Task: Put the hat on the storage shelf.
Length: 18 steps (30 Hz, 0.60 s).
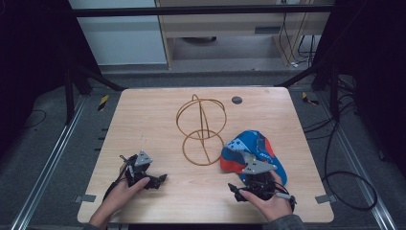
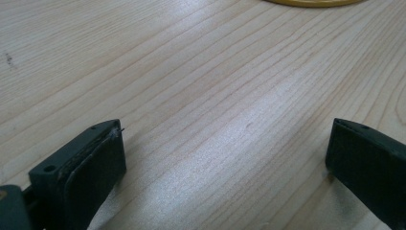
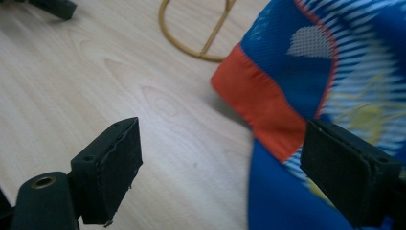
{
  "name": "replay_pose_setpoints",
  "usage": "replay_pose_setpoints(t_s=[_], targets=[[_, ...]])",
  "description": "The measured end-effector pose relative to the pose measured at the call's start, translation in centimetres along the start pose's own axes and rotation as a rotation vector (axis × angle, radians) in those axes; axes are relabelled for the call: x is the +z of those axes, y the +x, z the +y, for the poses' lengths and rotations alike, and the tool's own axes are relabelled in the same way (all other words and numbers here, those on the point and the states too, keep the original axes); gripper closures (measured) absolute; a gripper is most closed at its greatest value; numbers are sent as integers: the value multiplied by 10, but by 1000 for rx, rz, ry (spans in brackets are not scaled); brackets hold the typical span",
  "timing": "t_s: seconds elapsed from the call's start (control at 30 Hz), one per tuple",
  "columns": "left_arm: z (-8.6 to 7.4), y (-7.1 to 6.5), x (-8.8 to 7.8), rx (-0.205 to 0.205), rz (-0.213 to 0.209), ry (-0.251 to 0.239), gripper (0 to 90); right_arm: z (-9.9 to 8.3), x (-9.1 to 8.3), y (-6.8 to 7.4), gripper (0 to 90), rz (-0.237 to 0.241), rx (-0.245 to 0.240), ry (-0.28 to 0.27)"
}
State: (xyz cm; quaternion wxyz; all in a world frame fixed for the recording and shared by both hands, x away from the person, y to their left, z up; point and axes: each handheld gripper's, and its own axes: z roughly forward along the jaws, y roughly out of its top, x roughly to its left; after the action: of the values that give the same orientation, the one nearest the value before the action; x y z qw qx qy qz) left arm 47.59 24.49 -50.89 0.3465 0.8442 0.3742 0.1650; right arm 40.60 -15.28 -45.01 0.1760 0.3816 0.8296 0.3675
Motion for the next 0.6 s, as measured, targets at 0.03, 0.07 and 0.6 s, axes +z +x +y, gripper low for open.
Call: replay_pose_setpoints(t_s=[0.03, 0.07, 0.6], targets=[[0, 0, 0, 0, 0, 0, 0, 0, 0, 0, 142, 0, 0, 0], [0, 0, 0, 0, 0, 0, 0, 3, -2, -2, 142, -10, -5, -3], [0, 0, 0, 0, 0, 0, 0, 29, -28, -55, 154, -142, 11, 109]])
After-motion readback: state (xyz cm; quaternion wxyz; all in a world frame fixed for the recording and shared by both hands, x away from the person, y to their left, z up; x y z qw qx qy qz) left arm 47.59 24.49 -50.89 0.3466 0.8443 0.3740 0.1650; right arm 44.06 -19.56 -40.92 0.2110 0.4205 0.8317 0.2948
